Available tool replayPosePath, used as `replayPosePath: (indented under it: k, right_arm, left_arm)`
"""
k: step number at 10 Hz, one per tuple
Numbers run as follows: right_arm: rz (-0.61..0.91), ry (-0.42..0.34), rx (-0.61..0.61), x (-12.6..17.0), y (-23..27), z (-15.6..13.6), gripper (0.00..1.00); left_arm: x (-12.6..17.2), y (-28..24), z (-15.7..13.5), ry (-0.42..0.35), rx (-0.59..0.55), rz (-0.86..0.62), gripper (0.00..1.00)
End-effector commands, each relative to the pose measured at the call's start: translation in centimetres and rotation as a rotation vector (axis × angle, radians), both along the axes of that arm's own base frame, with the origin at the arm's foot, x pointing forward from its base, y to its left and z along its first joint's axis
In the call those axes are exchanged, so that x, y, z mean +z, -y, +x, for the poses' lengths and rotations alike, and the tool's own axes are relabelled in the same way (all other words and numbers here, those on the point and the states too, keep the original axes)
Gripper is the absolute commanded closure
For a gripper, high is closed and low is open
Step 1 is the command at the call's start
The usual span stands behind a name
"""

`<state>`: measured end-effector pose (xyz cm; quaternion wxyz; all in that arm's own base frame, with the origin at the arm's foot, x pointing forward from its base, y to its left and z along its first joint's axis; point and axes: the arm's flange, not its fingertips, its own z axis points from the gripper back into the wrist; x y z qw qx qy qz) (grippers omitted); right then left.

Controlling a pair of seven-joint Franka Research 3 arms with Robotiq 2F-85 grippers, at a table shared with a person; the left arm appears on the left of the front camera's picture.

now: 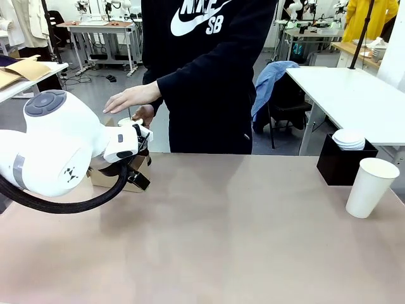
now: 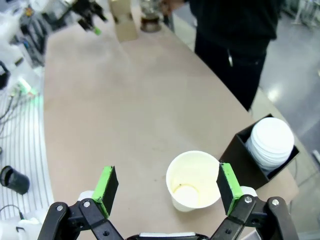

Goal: Pour a drink into a cup and package it in a carrier.
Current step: Pick up the 600 ml Paper Cup and place it in the middle top area of the table.

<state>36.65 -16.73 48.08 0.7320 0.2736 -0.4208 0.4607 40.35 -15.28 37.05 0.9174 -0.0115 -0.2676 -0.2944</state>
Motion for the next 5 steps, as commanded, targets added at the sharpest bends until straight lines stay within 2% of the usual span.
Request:
replayPosePath:
  k: [1, 4, 5]
  right_arm:
    - [0.164, 0.098, 0.052, -4.9, 5.5, 2.1, 0.00]
    - [0.305, 0.259, 0.042, -12.1, 8.8, 2.4, 0.00]
    - [0.353, 0.292, 0.025, -14.4, 9.6, 3.0, 0.00]
  left_arm:
    - [0.0, -0.1, 0.0, -0.001, 0.001, -0.001, 0.00]
    - [0.0, -0.1, 0.0, -0.001, 0.001, -0.001, 0.00]
    - [0.0, -0.1, 0.0, -0.001, 0.001, -0.001, 0.00]
